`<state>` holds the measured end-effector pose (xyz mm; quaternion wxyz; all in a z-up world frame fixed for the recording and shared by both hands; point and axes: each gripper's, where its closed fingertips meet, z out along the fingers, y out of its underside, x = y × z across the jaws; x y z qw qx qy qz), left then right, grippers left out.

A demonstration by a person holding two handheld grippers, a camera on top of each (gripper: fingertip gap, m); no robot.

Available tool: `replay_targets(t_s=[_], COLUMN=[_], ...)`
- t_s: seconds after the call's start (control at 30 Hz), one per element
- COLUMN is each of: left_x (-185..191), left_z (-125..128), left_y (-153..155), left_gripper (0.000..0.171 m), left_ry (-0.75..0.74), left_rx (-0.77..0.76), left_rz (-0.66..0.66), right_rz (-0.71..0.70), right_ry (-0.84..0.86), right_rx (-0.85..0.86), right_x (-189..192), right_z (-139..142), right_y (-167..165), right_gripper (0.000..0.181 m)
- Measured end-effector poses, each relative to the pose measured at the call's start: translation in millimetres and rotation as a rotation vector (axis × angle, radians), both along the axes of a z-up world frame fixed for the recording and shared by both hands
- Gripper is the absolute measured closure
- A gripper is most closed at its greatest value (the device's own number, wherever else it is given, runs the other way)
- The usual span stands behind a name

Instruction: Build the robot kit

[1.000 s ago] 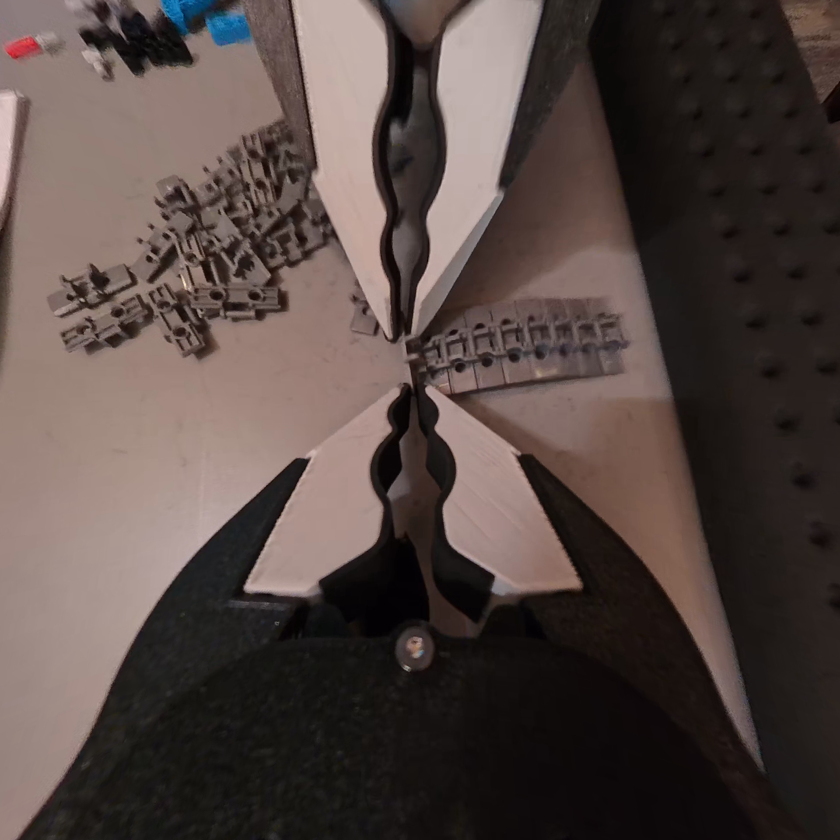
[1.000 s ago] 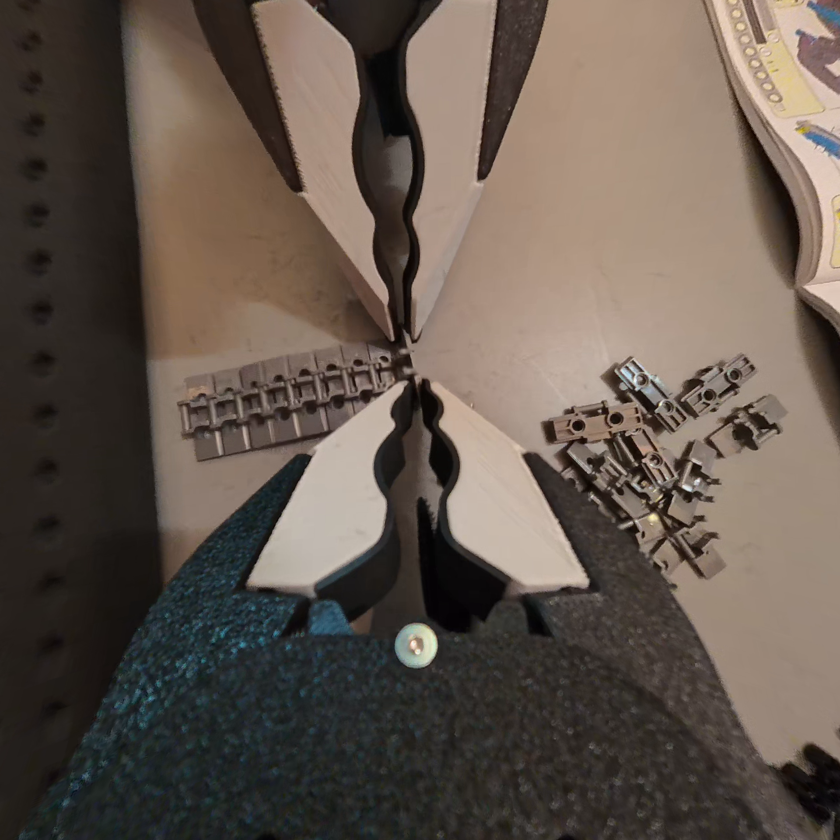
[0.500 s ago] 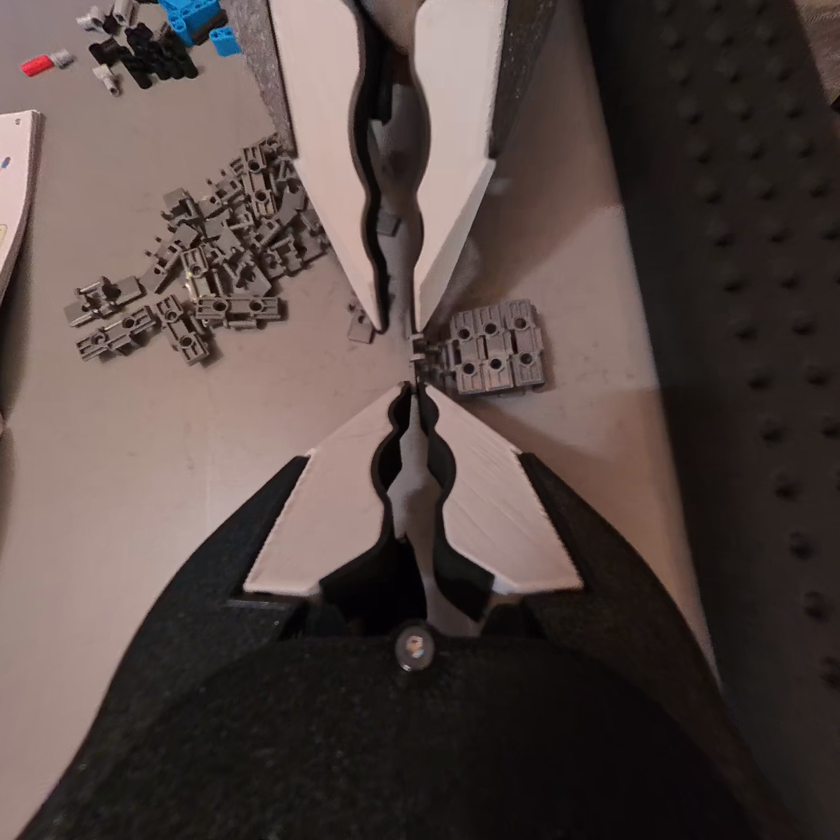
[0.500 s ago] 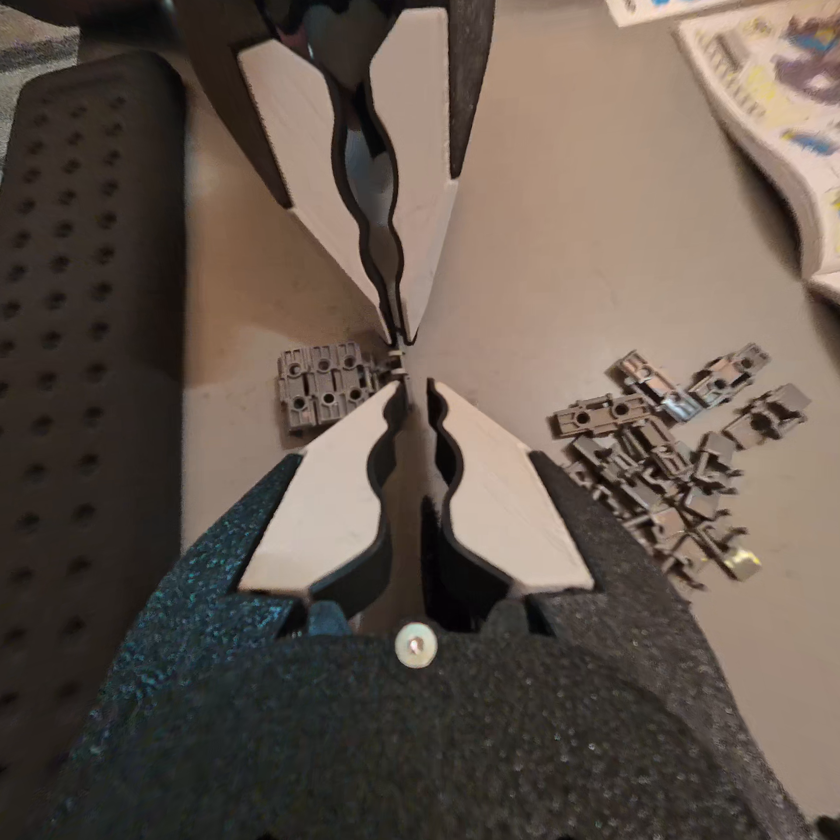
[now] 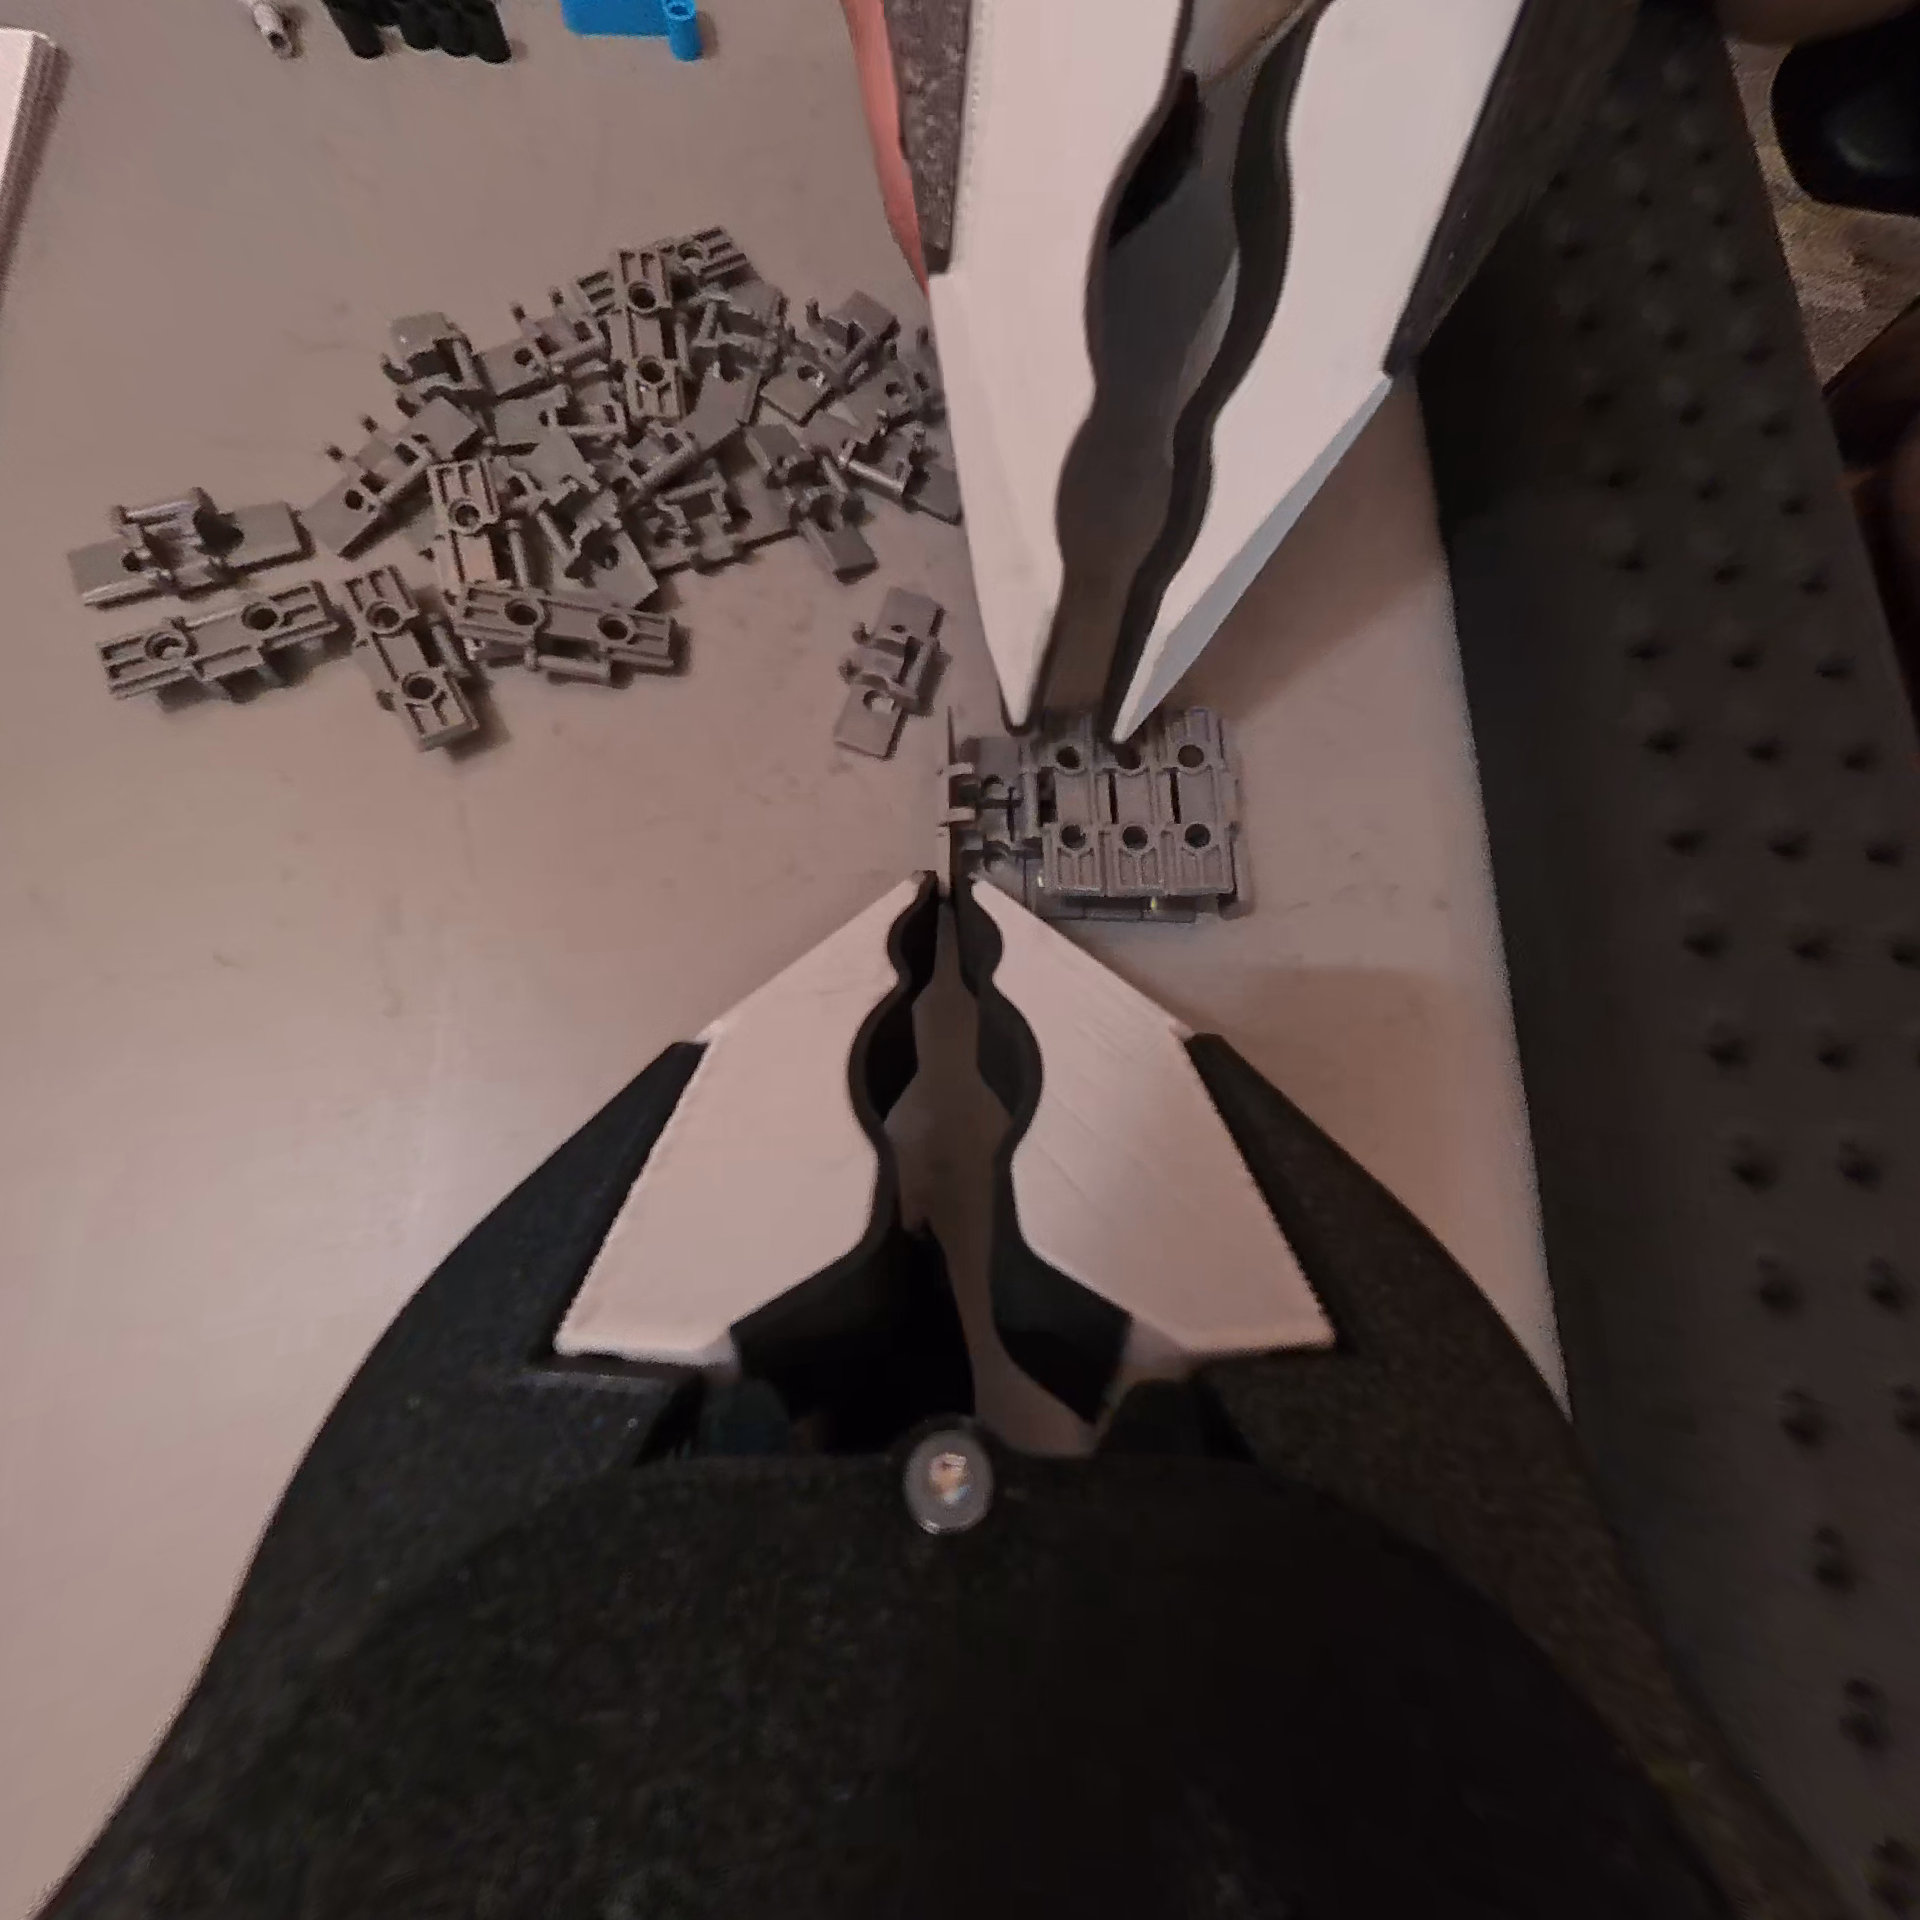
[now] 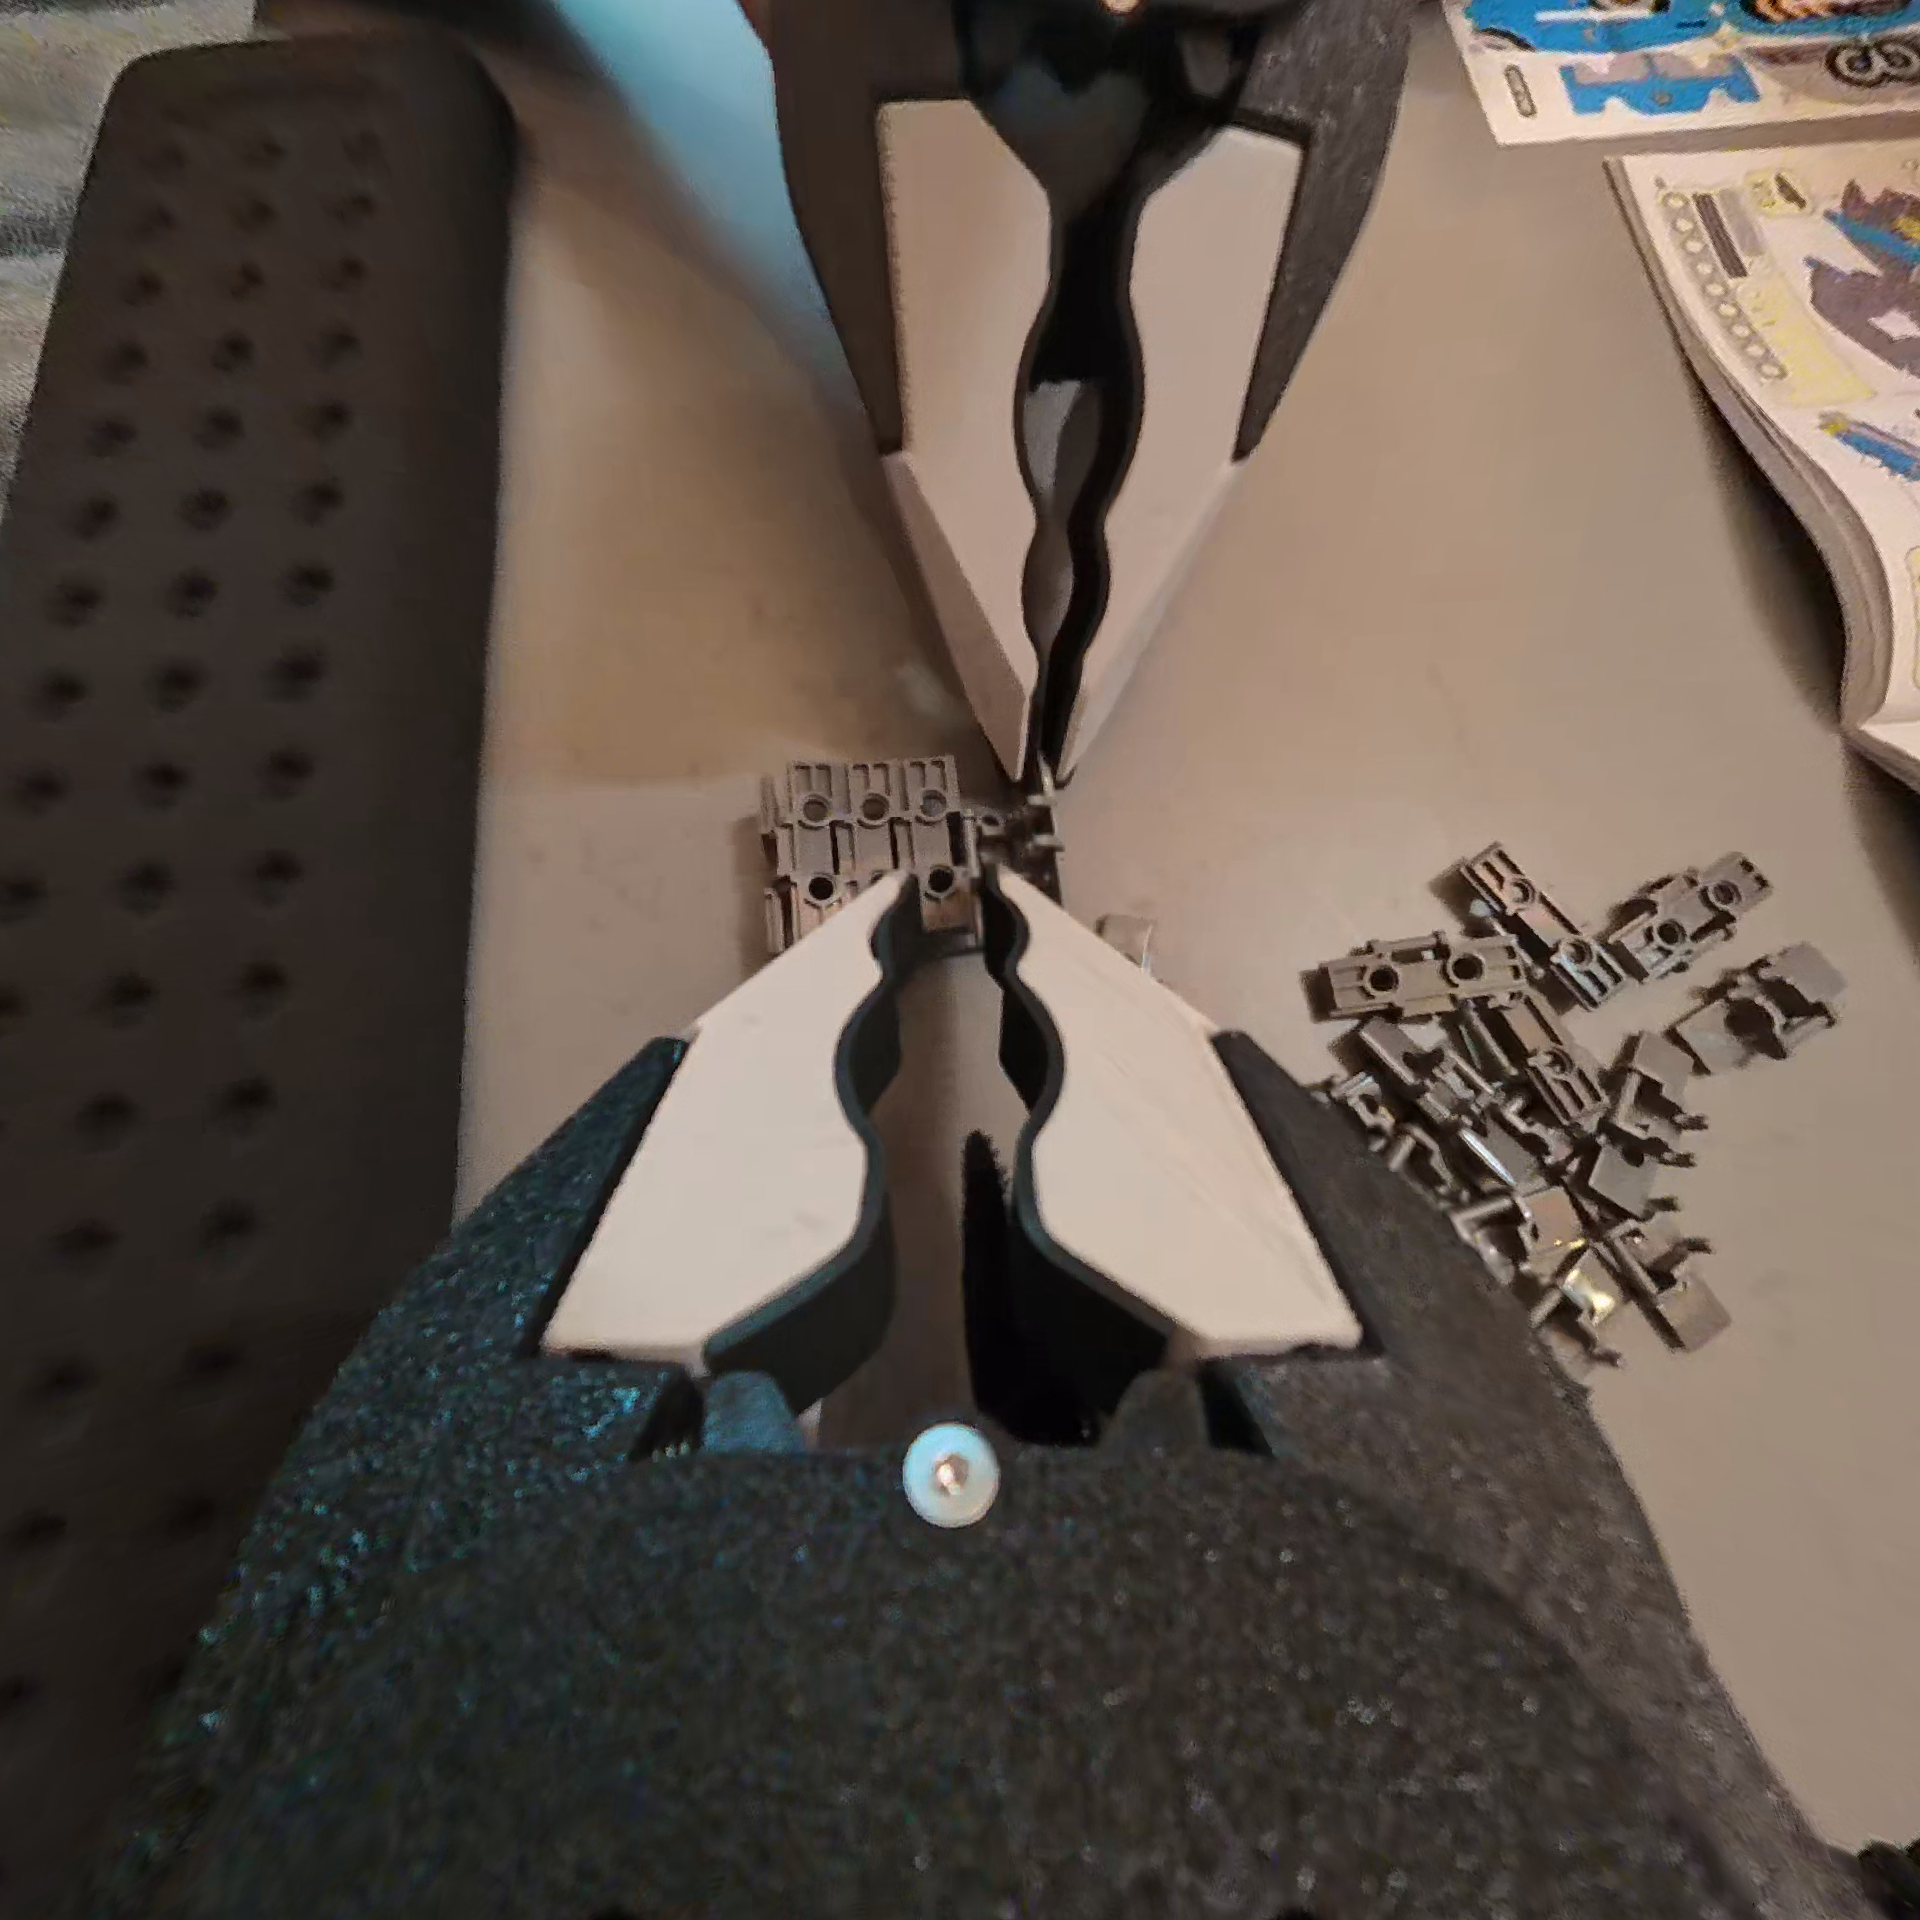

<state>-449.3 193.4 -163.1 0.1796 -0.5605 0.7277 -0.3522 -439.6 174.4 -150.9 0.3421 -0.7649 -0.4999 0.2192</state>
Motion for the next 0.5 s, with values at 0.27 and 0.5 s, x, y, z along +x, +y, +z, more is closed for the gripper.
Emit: replay_targets(t_s=[0.27,0.5], left_x=[-1.8,-3.0], left_z=[-0.2,-0.6], left_y=[2.3,2.9], left_gripper=[0.169,0.169], left_ry=[0.007,0.067], left_rx=[-0.007,-0.199], left_rz=[0.004,0.074], right_rz=[0.005,0.275], right_ry=[0.248,0.370], right_rx=[-0.439,-0.465], right_x=[-5.5,-25.1], right_z=[2.8,38.9], right_y=[-20.6,-65.3], right_gripper=[0.123,0.147])
